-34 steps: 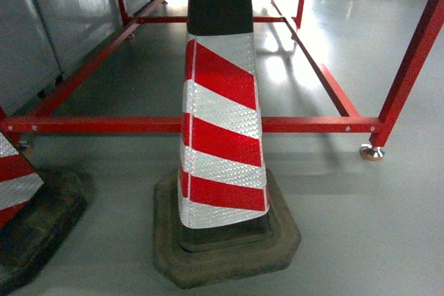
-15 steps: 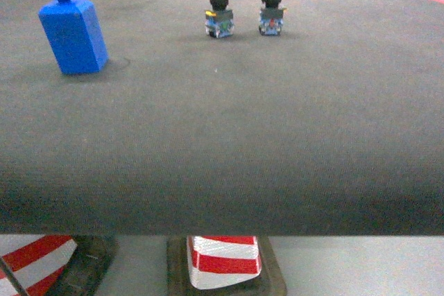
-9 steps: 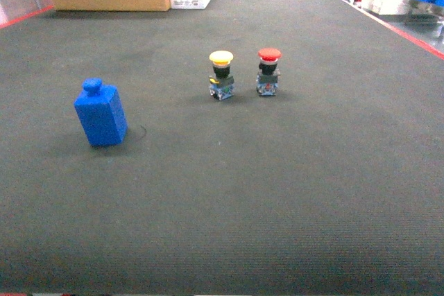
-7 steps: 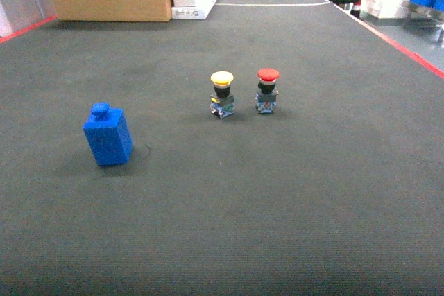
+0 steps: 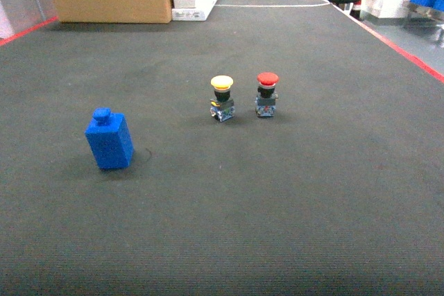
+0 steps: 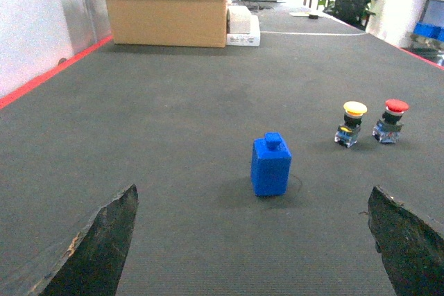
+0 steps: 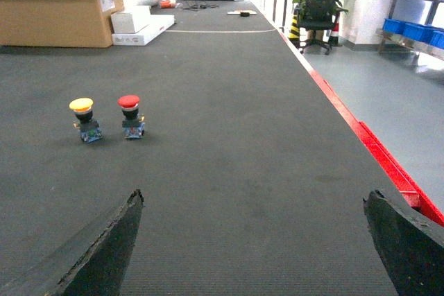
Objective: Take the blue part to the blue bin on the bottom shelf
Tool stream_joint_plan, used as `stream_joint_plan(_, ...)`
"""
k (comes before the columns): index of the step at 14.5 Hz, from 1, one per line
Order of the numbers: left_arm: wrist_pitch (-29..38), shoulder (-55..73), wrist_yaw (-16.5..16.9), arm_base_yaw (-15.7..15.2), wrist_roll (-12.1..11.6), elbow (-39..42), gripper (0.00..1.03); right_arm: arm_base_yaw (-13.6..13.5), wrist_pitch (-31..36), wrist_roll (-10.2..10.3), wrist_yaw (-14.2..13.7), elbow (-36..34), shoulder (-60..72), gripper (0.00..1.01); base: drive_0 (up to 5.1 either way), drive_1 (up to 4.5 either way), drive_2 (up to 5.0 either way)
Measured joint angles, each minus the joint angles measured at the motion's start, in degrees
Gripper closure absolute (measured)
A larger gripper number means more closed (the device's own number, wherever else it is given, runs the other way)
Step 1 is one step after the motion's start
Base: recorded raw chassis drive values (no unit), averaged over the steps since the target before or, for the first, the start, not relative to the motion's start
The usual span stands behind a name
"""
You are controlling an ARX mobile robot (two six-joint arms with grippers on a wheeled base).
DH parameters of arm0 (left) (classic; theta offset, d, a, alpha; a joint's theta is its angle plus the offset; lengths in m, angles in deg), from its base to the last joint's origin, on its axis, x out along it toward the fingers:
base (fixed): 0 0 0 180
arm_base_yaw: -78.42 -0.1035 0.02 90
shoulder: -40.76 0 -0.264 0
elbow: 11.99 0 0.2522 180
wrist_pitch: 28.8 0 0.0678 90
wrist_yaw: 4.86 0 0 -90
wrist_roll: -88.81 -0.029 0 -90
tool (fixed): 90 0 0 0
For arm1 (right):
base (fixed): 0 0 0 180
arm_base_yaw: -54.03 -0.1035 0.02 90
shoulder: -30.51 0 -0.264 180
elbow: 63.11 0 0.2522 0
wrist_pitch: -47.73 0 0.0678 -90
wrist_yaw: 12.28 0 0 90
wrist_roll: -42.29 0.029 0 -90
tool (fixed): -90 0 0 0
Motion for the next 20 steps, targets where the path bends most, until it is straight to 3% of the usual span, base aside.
stream_joint_plan(6, 0.0, 0.0, 0.0, 0.0, 0.0, 0.0, 0.05, 0.0, -0.02, 0.0, 0.0, 0.0, 0.0, 0.03, 0.0, 0.0, 0.0)
stream_joint_plan(7, -3.3, 0.85, -3.67, 1.29, 0.85, -0.72, 0.05, 0.0, 0.0, 0.0, 0.0, 0.0, 0.0, 0.03, 0.0, 0.0, 0.0)
stream_joint_plan(8, -6.71, 6.67, -14.29, 7.23, 3.17, -2.97, 0.05, 0.0, -0.02, 0.02, -0.11, 0.0, 0.0, 0.03, 0.0, 0.0, 0.0)
stream_joint_plan(9, -4.15, 11.19, -20.72, 10.8, 4.13, -3.26, 0.05, 0.0, 0.0, -0.02, 0.02, 0.0, 0.0, 0.03, 0.0, 0.0, 0.0)
stream_joint_plan(10, -1.9, 13.81, -24.68, 11.56, 5.07, -3.54, 0.05, 0.02, 0.0, -0.02, -0.02, 0.0, 0.0, 0.03, 0.0, 0.0, 0.0)
stream_joint_plan(12, 8.41, 24.83, -25.44, 12.41, 6.71, -6.88, 0.05, 0.0, 0.0, -0.02, -0.02, 0.0, 0.0, 0.03, 0.0, 0.0, 0.0)
stream_joint_plan(14, 23.15, 41.44, -25.68, 16.41, 5.03, -11.72, 0.05, 0.0, 0.0, 0.0, 0.0, 0.0, 0.0, 0.03, 0.0, 0.0, 0.0)
stream_joint_plan(17, 38.8, 61.37, -25.16, 16.06, 3.06, -18.27, 0.05, 0.0, 0.0, -0.02, 0.0, 0.0, 0.0, 0.03, 0.0, 0.0, 0.0)
stream_joint_plan(20, 48.96, 80.63, -22.84, 15.8, 1.97, -23.71, 0.05, 0.0, 0.0, -0.02, 0.0, 0.0, 0.0, 0.03, 0.0, 0.0, 0.0)
